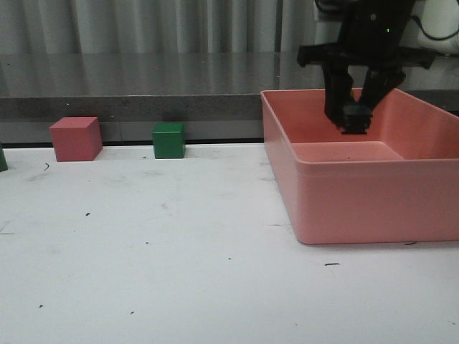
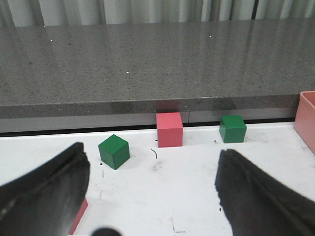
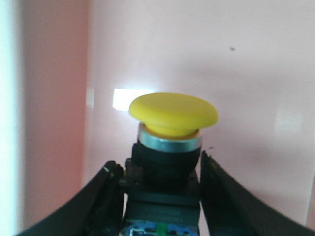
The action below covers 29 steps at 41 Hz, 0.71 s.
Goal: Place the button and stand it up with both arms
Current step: 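Close the right gripper on the button's black body and lift, then carry the button out of the bin toward the left arm's side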
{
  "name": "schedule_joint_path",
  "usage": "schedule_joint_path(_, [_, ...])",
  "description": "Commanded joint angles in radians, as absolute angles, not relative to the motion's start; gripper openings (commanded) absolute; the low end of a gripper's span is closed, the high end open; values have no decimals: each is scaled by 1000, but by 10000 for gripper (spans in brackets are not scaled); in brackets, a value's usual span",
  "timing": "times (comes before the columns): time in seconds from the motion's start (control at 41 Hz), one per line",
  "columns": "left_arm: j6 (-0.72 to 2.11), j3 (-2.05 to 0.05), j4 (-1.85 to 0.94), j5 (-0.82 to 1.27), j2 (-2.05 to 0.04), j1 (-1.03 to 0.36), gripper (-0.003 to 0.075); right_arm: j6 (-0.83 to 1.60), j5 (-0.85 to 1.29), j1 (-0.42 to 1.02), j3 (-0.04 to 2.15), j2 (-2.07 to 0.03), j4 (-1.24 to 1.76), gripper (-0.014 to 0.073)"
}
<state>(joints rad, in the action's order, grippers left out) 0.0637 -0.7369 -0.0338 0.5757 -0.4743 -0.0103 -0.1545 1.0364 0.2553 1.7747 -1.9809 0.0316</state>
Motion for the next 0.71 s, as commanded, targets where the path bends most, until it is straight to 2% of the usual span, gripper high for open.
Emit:
schedule_joint_path(0.0, [56,-771,-37,497,-488,-11,524,-141,945,316,1715,-1814,23,219])
schedule_joint_path(0.317, [56,-771,-37,497,-488,-11,470,-141,708,550,1435,-1580,23,219])
schedule_joint_path(0.683, [56,-771,-37,497,-488,-11,418,-104,697,780,1472,-1653,-26,219])
